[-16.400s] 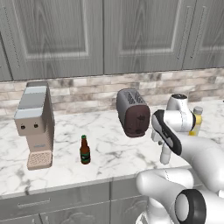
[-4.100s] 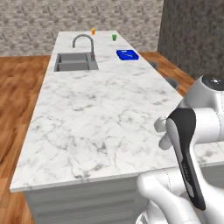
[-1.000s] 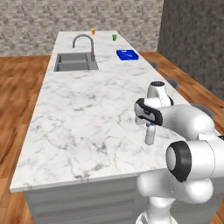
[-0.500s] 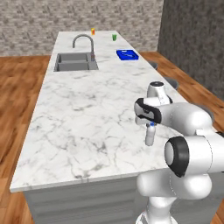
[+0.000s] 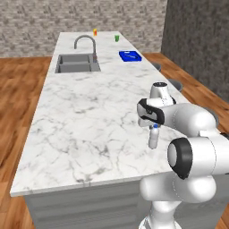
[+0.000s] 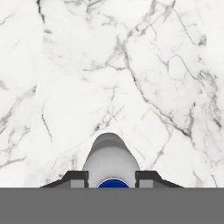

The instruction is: Place the drinks on the dining counter in a tight cluster.

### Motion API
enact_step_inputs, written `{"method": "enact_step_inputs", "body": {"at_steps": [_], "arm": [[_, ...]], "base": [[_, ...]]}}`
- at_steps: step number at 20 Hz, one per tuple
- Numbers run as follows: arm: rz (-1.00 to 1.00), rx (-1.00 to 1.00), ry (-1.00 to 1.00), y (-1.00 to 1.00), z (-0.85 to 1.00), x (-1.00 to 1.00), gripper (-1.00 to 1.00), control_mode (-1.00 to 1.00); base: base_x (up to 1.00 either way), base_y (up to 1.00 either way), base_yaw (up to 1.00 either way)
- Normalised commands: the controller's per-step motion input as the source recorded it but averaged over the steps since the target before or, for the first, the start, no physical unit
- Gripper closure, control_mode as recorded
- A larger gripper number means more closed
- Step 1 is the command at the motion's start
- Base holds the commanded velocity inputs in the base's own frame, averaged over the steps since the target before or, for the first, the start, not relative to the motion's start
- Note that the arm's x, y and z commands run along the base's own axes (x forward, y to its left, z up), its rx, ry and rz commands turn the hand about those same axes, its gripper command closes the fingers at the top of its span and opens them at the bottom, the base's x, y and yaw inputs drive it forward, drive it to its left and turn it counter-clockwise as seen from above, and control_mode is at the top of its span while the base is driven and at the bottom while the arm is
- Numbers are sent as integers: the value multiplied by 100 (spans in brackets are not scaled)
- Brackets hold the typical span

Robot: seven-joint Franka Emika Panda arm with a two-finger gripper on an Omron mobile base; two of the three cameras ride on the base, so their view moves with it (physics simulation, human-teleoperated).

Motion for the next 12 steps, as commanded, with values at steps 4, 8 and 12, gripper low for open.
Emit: {"method": "enact_step_inputs", "body": {"at_steps": [4,8,12], "arm": [[0,0,0,0,0,0,-100,-100],[0,0,0,0,0,0,-100,-100],[0,0,0,0,0,0,-100,-100]], "base": [[0,0,0],[0,0,0],[0,0,0]]}}
